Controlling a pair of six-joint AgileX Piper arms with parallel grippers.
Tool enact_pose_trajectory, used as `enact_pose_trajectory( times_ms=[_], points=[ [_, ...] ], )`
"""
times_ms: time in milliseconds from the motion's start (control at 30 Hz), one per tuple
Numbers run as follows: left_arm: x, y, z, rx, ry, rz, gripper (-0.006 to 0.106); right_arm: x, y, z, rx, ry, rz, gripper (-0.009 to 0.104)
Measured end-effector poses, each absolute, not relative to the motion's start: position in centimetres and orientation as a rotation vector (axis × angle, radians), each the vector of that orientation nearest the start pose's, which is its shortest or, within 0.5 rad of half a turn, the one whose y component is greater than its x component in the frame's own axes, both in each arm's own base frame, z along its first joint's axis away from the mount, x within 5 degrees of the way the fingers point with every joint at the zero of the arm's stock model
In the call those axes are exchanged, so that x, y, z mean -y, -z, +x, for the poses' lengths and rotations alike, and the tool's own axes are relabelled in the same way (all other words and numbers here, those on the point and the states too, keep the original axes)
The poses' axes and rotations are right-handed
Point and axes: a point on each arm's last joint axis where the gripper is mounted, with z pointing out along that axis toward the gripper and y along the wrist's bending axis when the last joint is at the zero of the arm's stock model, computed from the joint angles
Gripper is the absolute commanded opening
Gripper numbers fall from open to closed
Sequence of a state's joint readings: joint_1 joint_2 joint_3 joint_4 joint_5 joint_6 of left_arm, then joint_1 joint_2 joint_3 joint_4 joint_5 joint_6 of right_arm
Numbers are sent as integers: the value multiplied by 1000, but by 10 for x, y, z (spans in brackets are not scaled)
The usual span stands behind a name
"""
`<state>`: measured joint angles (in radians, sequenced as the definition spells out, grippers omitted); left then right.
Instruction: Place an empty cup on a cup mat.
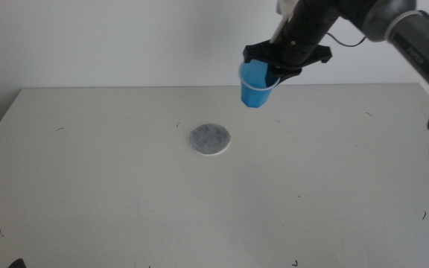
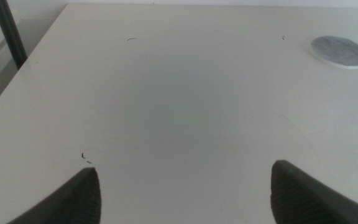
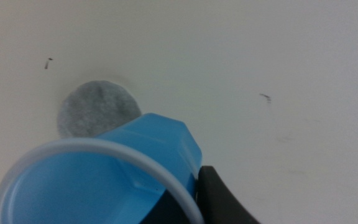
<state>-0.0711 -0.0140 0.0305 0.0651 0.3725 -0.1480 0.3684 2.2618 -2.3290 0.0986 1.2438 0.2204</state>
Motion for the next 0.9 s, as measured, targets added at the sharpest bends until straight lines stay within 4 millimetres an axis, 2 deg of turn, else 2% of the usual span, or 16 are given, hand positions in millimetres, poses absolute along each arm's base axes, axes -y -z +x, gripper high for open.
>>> enact_pose_trajectory(
  times_ms=[200,367,567,900],
  points=[
    [2,-170,53,-1872,87,-32,105,-238,-273,459,-2688,-366,-252,-1],
    [2,-170,53,-1872,87,-32,105,-261,-259,456,-2694,-383,-275,-1],
    [2,-170,53,-1872,87,-32,105,-272,-247,455,-2708,-358,-293,-1],
    [2,-170,53,-1872,87,-32,105,-275,-221,459,-2746,-306,-306,-1]
  ],
)
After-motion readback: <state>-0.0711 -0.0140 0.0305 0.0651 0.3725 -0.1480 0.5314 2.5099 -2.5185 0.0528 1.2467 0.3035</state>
